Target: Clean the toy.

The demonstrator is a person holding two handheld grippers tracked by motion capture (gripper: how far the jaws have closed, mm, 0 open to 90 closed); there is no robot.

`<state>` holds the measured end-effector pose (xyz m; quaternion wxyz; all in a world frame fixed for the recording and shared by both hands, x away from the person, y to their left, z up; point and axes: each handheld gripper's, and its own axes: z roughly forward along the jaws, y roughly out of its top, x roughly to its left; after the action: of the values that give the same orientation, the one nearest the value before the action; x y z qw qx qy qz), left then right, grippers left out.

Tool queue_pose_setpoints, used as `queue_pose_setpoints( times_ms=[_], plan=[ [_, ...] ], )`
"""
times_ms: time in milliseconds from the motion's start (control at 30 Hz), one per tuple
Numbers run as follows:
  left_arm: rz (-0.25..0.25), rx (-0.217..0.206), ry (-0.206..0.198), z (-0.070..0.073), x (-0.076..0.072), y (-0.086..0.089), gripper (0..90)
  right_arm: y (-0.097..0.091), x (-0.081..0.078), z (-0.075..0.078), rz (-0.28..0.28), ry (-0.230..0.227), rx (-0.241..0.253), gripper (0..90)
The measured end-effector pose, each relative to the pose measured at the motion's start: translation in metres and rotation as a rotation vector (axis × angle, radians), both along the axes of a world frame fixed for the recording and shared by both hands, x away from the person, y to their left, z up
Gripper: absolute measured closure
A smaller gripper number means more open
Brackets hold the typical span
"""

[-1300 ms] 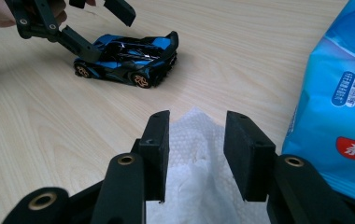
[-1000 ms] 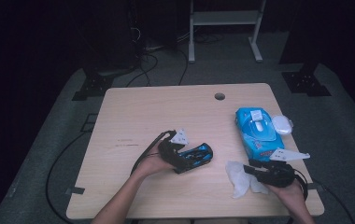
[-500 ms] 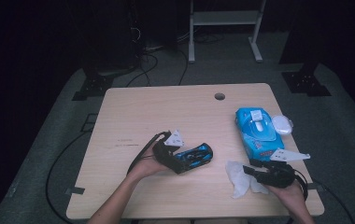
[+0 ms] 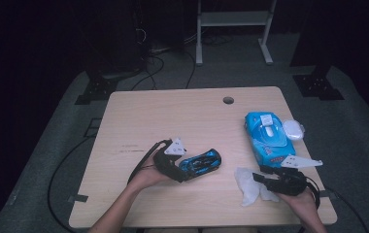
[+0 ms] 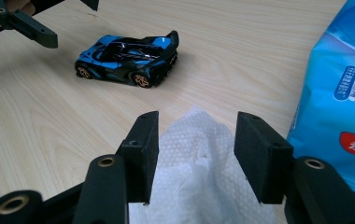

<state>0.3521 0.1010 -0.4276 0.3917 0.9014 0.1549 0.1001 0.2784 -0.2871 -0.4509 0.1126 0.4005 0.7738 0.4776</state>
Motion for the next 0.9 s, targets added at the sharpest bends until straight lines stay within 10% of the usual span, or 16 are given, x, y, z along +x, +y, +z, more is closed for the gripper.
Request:
queue_pose_setpoints(
  times_ms=[900],
  plan=[
    [0.04, -0.008, -0.012, -0.002, -0.012, 0.028, 12.5, 0.002, -0.001, -0.003, 0.005, 0.006, -0.005, 45.5]
  ],
)
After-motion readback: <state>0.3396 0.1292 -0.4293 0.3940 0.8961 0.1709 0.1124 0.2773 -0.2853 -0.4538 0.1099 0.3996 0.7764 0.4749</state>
